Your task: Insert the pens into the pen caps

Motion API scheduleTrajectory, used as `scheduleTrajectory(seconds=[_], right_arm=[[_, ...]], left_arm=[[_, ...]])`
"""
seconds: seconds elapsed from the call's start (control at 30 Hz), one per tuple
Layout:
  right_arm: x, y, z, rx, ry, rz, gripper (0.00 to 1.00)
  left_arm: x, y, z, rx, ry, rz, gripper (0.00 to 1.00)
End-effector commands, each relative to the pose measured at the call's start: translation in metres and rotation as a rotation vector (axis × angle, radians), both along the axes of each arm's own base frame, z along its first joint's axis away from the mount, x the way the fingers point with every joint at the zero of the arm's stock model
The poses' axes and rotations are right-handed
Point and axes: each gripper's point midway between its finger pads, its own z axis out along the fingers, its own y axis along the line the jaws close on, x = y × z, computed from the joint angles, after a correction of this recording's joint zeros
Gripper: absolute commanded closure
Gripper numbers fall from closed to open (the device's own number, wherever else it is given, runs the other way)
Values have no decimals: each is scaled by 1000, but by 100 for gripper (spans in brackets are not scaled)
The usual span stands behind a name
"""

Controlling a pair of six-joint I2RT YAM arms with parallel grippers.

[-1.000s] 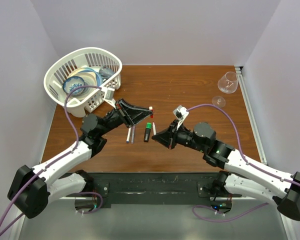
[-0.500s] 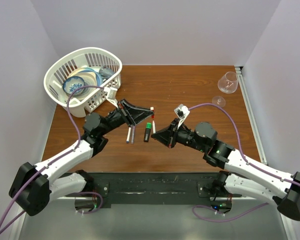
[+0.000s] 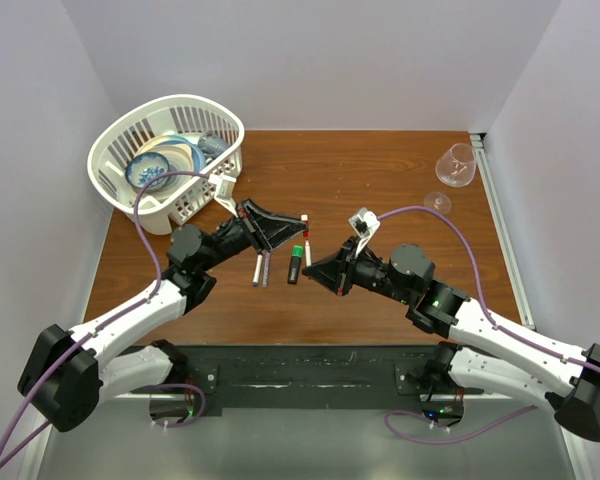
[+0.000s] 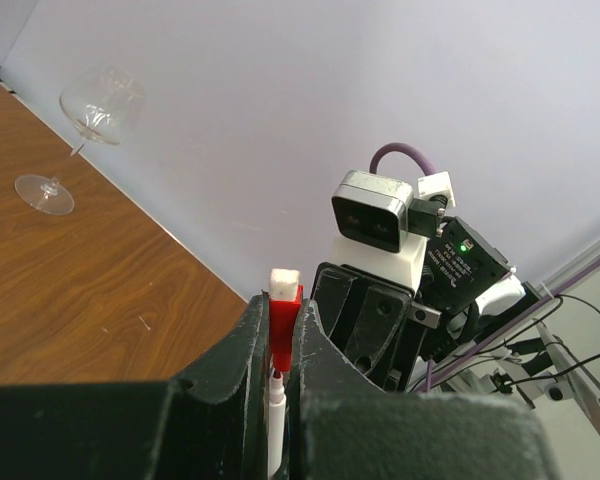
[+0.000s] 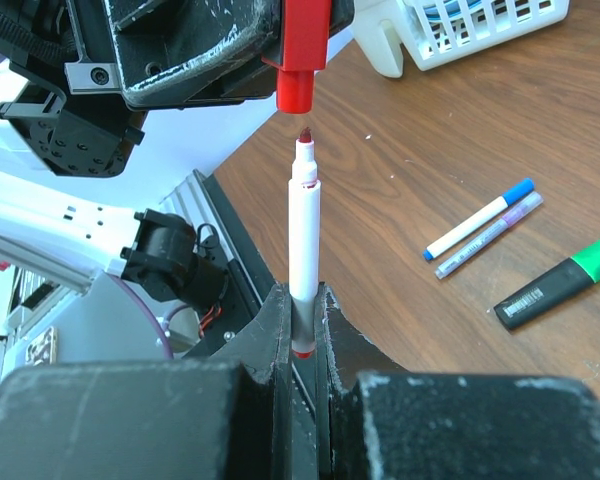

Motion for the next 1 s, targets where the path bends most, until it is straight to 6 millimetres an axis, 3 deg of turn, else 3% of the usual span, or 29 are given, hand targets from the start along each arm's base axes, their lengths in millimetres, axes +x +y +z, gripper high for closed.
scheduleTrajectory(seconds=[0.0, 0.57, 0.97], right_arm=[[2, 3, 34, 79, -50, -2, 100], [6, -4, 40, 87, -59, -45, 100], [16, -14, 47, 87, -81, -125, 100]], left_arm=[[-1, 1, 5, -12, -46, 8, 100], [-9, -7, -3, -2, -34, -18, 100], [-21, -10, -21, 27, 4, -45, 100]])
